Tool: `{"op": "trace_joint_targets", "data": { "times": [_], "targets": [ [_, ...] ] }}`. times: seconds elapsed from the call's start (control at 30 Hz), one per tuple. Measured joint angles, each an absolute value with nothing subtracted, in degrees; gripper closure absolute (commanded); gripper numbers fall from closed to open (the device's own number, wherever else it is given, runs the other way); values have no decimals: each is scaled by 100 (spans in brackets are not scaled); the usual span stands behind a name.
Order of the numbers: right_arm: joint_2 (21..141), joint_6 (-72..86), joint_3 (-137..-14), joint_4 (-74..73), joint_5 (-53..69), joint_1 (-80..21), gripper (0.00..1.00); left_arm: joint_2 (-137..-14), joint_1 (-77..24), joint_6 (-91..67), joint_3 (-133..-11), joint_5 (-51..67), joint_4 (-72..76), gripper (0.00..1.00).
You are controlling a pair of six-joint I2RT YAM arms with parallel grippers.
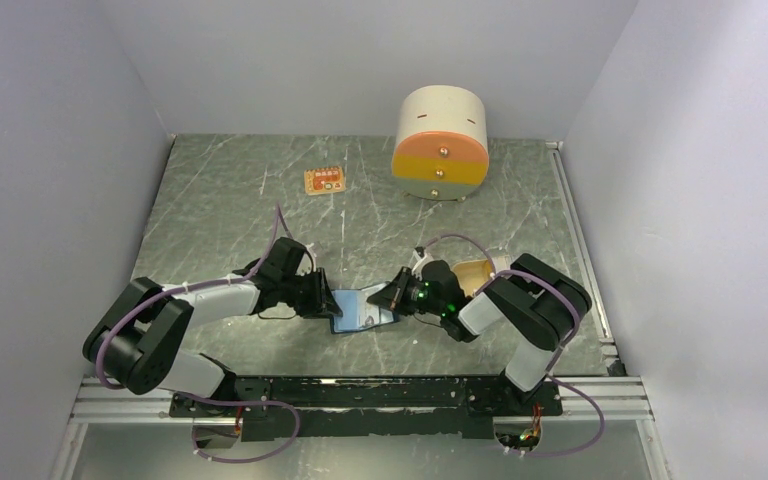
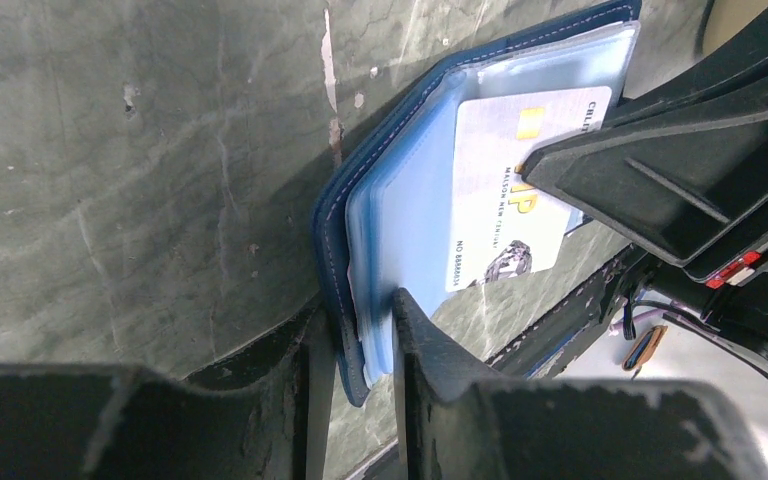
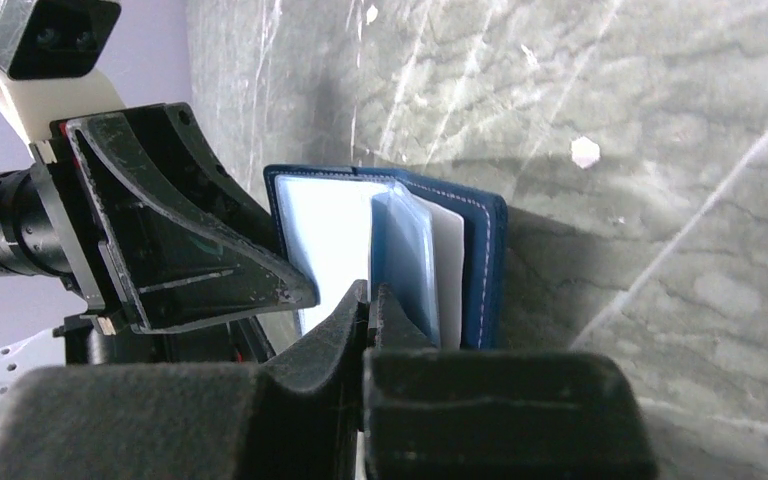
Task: Put the credit cards into the card holder
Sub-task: Insert the credit card into the card holder.
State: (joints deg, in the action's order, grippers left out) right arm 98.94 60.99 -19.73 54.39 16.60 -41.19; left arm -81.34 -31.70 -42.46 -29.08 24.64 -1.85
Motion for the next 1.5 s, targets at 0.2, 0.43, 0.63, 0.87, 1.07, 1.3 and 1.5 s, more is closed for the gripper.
{"op": "trace_joint_targets", "data": {
  "times": [0.2,0.43,0.63,0.87,1.07,1.3,1.5],
  "targets": [
    [9800,6117,-1890,5404,1675,-4121,97,-8134,-3170,-4244,-2908,2462,-183,70],
    [9767,6112,-1885,5360,1693,-4121,97,-8180,-3170,-4244,-2908,2467,-165,71],
    [9961,6187,-1883,5572,1747,-4121,97,-8224,-3170,-4241,-2915,2486,-152,72],
    [10027,6195,-1909,5625,1782,-4121,97,-8270,-3170,-4241,-2921,2528,-123,73],
    [10136,6198,-1957,5690,1837,-4121,96,-8361,-3170,-4244,-2921,2622,-16,73],
    [10304,6250,-1962,5892,1900,-4121,87,-8414,-3168,-4244,-2952,2679,-8,73],
    [10165,6132,-2200,5284,1859,-4121,66,-8414,-3168,-4244,-2952,2683,-5,73]
  ]
}}
